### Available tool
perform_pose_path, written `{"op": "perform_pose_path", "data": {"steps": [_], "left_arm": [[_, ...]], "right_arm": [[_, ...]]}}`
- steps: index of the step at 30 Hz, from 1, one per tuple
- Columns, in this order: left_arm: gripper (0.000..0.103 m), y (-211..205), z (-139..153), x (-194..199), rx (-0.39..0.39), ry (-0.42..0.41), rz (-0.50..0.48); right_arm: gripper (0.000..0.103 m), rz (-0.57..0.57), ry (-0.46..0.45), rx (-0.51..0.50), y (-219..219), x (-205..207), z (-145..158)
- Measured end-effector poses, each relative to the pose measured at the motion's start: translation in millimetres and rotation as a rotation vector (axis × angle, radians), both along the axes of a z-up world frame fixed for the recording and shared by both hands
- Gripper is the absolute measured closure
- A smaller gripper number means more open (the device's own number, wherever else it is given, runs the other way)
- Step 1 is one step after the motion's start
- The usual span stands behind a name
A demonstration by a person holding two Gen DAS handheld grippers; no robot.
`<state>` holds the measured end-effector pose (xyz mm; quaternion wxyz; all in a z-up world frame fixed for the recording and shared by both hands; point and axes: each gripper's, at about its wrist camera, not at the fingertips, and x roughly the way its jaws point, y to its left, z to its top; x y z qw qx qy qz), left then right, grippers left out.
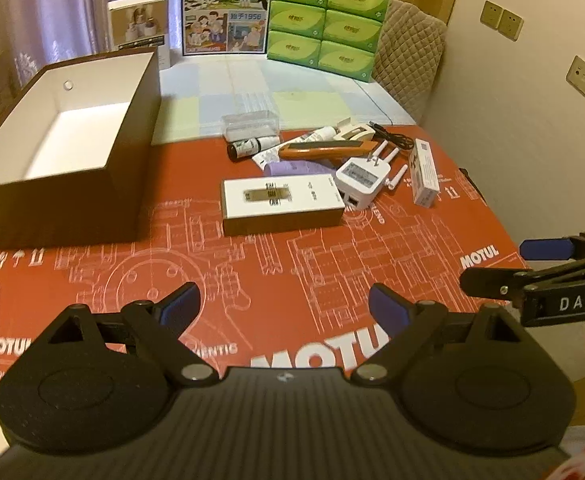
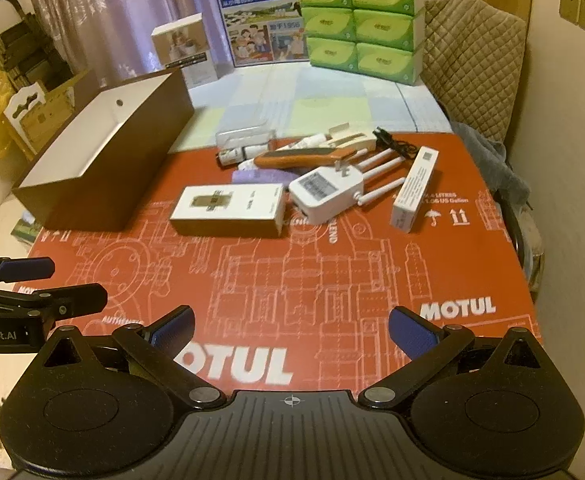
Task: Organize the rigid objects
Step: 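Reach the left tool to the white gold-labelled box and grasp it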
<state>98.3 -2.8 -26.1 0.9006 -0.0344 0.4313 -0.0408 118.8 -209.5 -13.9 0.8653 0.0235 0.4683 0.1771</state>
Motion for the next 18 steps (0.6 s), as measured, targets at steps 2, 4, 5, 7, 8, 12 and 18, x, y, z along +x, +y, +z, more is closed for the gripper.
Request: {"op": "perform_pose_path", "data": {"steps": [2, 4, 5, 7, 8, 12, 18], "left_arm": [[0.014, 0, -6, 11, 0.011, -0.008, -0.01], [0.015, 1, -13, 22, 0.016, -0.019, -0.026], [0.015, 1, -17, 28, 0.02, -0.021, -0.033], [0.016, 3, -26, 41, 0.022, -0.032, -0.05], [0.017, 4, -31, 48, 0.025, -0.03, -0.055], [0.019, 8, -50, 77, 0.038, -0.026, -0.089], [0.02, 18, -76, 116, 0.047, -0.01, -0.09]], "right_arm": [[0.002, -0.006, -0.007, 0.003, -4, 7, -3], [0.002, -0.014, -0.011, 0.006, -7, 14, -6], [0.002, -0.018, -0.012, 0.008, -9, 19, -8], [0.002, -0.022, -0.014, 0.007, -13, 28, -13], [0.002, -0.024, -0.013, 0.005, -15, 32, -15], [0.004, -0.037, 0.011, 0.001, -22, 50, -25], [0.004, -0.065, 0.054, -0.013, -36, 74, -38]]}}
